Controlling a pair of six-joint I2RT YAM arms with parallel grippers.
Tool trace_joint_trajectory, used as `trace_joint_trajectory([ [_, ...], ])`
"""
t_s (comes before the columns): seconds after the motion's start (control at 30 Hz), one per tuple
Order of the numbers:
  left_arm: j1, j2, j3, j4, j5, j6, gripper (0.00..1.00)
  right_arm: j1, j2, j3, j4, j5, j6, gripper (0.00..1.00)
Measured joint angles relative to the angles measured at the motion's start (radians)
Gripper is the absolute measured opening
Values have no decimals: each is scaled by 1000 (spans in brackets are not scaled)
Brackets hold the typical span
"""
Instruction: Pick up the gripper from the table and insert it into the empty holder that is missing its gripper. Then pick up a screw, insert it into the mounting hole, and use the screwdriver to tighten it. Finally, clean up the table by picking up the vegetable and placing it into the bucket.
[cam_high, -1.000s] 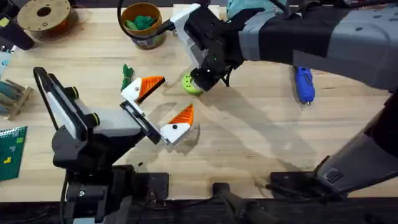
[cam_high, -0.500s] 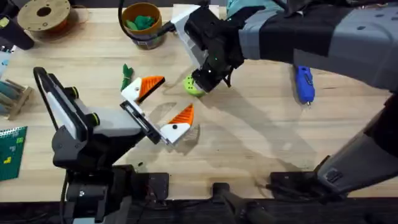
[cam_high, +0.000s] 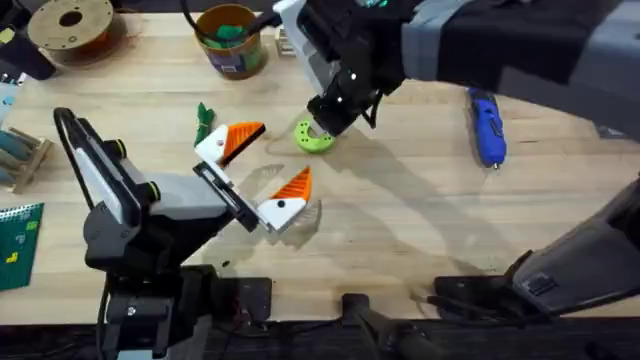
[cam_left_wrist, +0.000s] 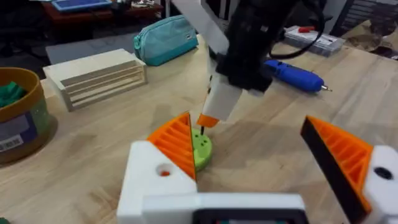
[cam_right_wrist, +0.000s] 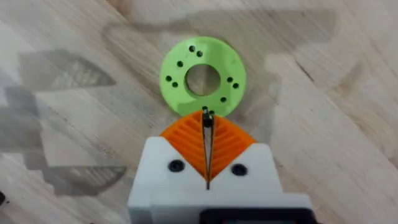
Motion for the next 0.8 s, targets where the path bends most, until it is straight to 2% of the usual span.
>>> trace_joint_trajectory([
  [0.3, 0, 0, 0, 0, 0, 0, 985, -14, -46, 71, -44, 3, 0, 6],
  [0.53, 0, 0, 0, 0, 0, 0, 985, -74, -112, 124, -73, 3, -25, 6],
  [0.8, 0, 0, 0, 0, 0, 0, 985, -99, -189, 219, -187, 4, -79, 6],
])
